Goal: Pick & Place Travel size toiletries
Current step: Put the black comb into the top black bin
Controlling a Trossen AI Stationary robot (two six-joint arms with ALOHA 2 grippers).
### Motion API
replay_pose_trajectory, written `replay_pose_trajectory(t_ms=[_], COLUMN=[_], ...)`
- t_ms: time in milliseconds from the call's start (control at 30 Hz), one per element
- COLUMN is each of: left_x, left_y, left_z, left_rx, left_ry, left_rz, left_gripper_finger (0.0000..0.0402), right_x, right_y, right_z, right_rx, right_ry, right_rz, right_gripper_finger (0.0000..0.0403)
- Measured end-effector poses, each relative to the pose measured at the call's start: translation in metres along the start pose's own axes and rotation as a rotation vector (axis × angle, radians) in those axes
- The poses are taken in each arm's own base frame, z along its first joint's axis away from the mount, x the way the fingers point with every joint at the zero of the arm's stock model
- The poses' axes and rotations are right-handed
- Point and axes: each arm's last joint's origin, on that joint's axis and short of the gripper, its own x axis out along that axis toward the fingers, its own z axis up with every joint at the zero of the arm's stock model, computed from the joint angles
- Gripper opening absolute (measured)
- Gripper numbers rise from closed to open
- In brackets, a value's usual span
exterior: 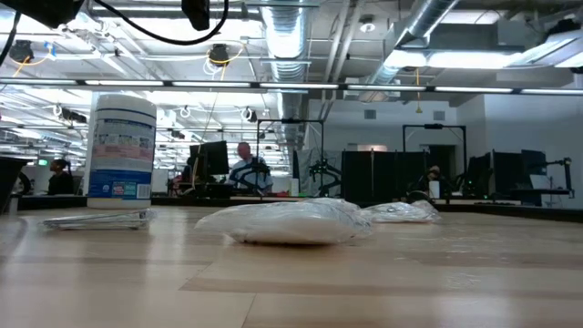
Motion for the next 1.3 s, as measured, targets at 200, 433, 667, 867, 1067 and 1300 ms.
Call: replay_pose_trajectory(t_ms=[200,433,667,867,1067,1300], left_x=[0.000,0.000,0.000,0.000,0.000,-0.001], left_y=[0.000,-0.002,-0.001,0.000,0.000,0.001], left_z=[0.000,0.000,-0.001,-0.002,-0.002,-0.004], left_rx=[0.000,-0.001,0.018,0.020,0.020,0.014], left_ry=[0.000,0.002,0.014,0.019,0.019,0.034], left_rz=[0.000,-0.010,-0.007,0.001,0.002,0.022], left_gripper_finger=[0.0205,0.0205,0.0205,0.0205,0.0205,0.0204], right_x=[0.002,-0.003,0.000,-0.004,0.021,0.089], right_y=[-0.027,-0.071,-0.113,-0.129,-0.136,-0.142], right_z=[0.031,0.048,0.041,0.042,0.023,-0.018], right_rx=[0.033,0.197,0.315,0.263,0.274,0.545], right_ry=[-0.395,-0.699,-0.742,-0.821,-0.654,-0.465], right_rz=[0.171,0.213,0.131,0.114,0.097,0.161], right_gripper_finger=[0.0127,0.0127,0.0127,0.0127,0.0127,0.0127])
